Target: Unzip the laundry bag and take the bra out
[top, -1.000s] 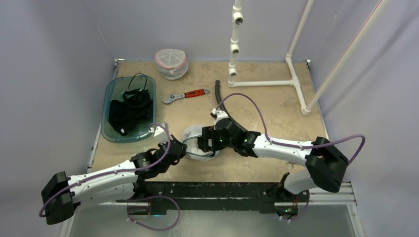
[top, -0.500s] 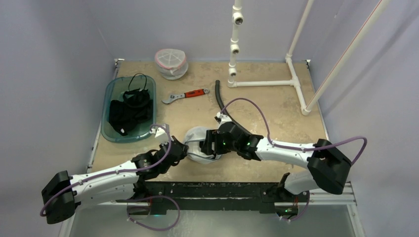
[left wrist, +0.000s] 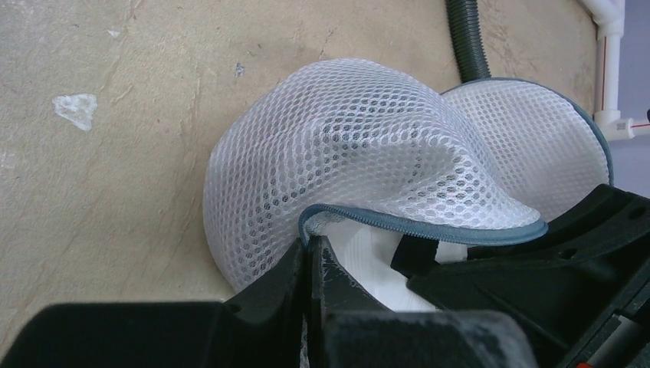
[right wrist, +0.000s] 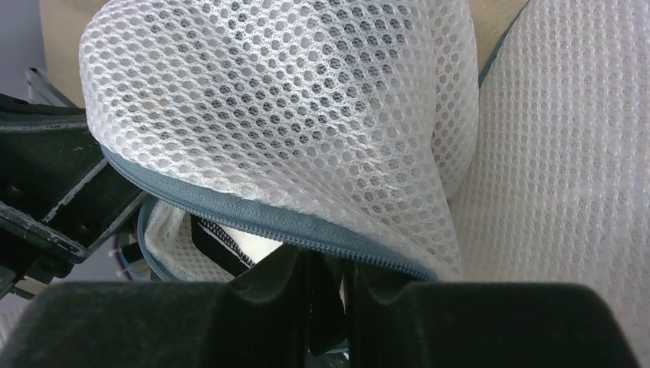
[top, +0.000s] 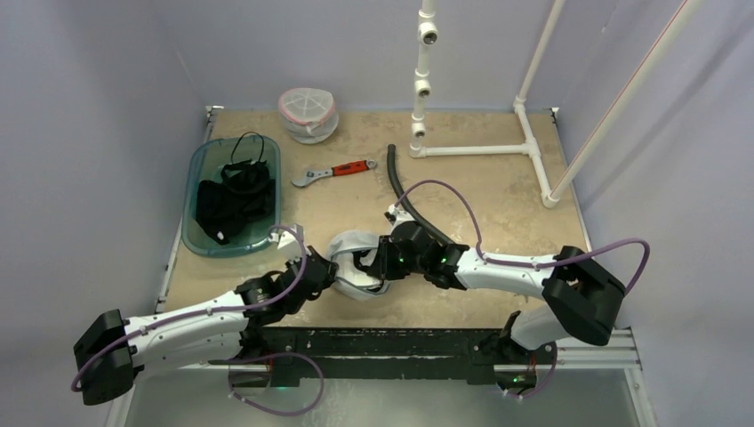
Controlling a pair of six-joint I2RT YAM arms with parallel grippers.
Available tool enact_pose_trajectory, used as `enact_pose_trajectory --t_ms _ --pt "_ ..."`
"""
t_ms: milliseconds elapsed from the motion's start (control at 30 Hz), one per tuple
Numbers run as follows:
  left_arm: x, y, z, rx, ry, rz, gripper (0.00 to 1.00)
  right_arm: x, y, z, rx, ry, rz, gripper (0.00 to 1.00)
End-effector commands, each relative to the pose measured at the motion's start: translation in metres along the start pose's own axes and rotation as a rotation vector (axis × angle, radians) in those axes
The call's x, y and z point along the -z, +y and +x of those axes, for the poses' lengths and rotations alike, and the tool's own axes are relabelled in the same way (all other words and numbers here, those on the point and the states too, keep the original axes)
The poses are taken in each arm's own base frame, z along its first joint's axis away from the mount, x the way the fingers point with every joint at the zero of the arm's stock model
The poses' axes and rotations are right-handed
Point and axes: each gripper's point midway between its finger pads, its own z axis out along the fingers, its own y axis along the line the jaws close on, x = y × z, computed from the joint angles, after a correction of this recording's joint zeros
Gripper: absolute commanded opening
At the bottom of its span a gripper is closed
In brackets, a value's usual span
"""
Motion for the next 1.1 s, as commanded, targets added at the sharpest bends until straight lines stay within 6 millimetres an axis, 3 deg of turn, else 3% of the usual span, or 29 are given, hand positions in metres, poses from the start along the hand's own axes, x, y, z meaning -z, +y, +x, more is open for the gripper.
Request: enact_pose_trajectory --t_ms 0,100,267,500,800,967,1067 --pt "0.0 0.0 0.003 0.02 0.01 0.009 0.0 0.003 0.012 -0.007 -0.009 -0.027 -0.046 0.13" --pt "0.001 0.001 0.001 0.023 0.006 0.004 0.0 0.009 0.017 -0.011 0.004 -0.042 -0.061 0.0" --pt "0.005 0.006 -0.007 0.018 -0.022 -0.023 0.0 0.029 0.031 -0.021 0.04 -0.073 -0.113 0.0" --pt "0.011 0.012 -0.027 -0.013 -0.089 -0.089 0.0 0.07 0.07 -0.035 0.141 -0.086 -0.293 0.0" --pt "0.015 0.01 -0.04 -0.028 -0.13 -0.107 0.0 0.116 0.091 -0.051 0.154 -0.167 -0.506 0.0" --pt "0.013 0.003 -0.038 -0.038 -0.113 -0.103 0.0 0.14 0.11 -0.048 0.222 -0.179 -0.668 0.0" --pt "0.012 -0.011 -0.04 -0.02 -0.109 -0.07 0.0 0.14 0.115 -0.053 0.282 -0.197 -0.677 0.0"
